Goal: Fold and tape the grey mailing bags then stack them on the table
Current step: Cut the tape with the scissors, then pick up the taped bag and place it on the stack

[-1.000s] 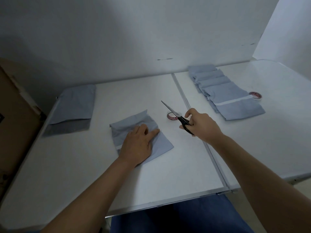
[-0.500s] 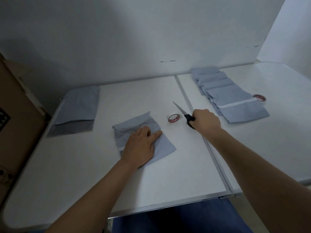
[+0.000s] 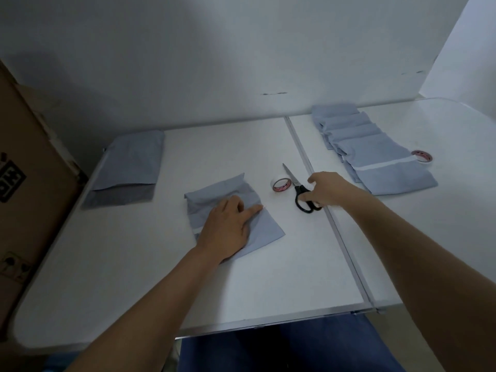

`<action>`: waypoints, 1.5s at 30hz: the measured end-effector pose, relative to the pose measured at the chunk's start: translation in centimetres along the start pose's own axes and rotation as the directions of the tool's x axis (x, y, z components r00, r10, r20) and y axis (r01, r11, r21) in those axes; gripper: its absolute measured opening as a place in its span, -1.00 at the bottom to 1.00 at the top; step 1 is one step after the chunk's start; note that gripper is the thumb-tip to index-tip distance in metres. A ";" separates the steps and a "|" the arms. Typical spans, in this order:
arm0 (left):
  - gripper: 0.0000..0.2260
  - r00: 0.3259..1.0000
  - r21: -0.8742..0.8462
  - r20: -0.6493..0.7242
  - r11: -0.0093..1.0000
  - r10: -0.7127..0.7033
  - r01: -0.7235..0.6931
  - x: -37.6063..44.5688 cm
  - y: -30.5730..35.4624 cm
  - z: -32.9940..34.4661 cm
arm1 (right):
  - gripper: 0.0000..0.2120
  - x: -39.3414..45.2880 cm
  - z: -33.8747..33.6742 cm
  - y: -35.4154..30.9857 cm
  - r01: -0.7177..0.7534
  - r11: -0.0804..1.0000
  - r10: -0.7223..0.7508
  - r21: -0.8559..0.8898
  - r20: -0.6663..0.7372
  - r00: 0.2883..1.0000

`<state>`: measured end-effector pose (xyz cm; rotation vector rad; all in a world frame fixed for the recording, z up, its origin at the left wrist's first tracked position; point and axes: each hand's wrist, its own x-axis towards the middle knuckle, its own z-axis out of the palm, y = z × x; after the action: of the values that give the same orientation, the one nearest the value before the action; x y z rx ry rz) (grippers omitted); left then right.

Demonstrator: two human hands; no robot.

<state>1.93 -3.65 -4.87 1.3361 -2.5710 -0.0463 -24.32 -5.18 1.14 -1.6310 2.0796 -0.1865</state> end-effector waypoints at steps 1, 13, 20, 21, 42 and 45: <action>-0.55 1.000 -0.044 -0.001 0.999 0.007 -0.007 0.1 -0.1 -0.2 | -0.61 -0.7 0.1 -0.2 0.053 0.998 -0.049 0.039 -0.100 0.994; -0.59 0.997 -0.331 0.017 0.941 -0.075 0.077 -3.4 1.4 -1.1 | -0.50 -6.0 13.8 -6.3 0.553 0.827 -0.556 -0.099 -0.291 0.779; -0.45 0.986 -0.189 0.109 0.971 -0.126 0.145 -4.1 0.7 0.6 | -0.21 -6.6 13.9 -5.7 0.393 0.898 -0.436 -0.200 -0.266 0.860; -0.45 0.986 -0.182 0.110 0.973 -0.123 0.142 -4.1 0.7 0.6 | -0.19 -6.7 13.9 -5.7 0.380 0.902 -0.425 -0.203 -0.268 0.864; -0.85 0.643 -0.386 0.013 0.589 -0.766 0.710 -6.4 -5.5 -4.0 | -0.11 -6.7 14.4 -5.5 0.311 0.928 -0.356 -0.207 -0.243 0.902; -0.65 0.647 -0.317 0.171 0.581 -0.743 0.750 -5.8 -4.9 -5.1 | -0.11 -6.7 14.4 -5.5 0.307 0.925 -0.357 -0.224 -0.233 0.905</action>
<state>10.24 -1.39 -1.74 2.1354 -1.6679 -0.6532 -11.87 2.28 -7.33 -2.1799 2.0405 -0.3598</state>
